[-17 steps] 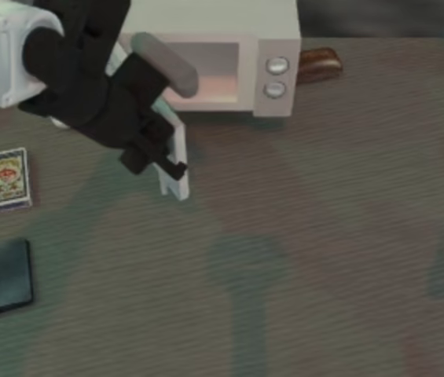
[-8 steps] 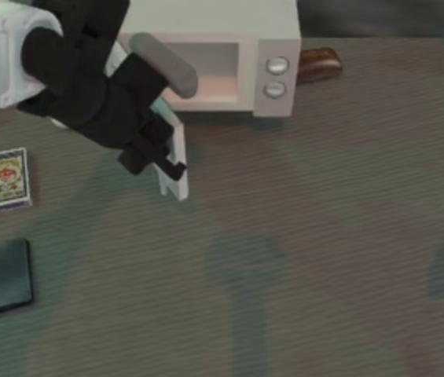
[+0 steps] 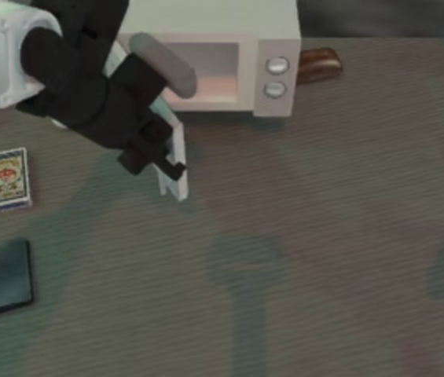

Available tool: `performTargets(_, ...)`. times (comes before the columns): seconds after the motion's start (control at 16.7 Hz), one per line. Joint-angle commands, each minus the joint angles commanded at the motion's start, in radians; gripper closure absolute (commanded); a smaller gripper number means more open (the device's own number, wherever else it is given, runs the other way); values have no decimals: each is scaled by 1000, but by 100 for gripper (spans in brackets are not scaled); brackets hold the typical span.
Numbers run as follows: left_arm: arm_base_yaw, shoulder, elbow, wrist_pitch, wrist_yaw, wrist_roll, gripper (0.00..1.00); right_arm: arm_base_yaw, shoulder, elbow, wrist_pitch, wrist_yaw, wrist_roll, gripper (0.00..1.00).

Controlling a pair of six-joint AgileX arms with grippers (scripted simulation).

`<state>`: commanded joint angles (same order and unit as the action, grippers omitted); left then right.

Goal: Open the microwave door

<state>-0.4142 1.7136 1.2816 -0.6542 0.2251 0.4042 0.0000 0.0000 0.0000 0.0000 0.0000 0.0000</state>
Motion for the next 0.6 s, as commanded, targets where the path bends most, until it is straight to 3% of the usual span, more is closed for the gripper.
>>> performTargets(0.6, 2, 2, -3, -4, 10, 13, 100, 0, 0, 0, 0, 0, 0, 0)
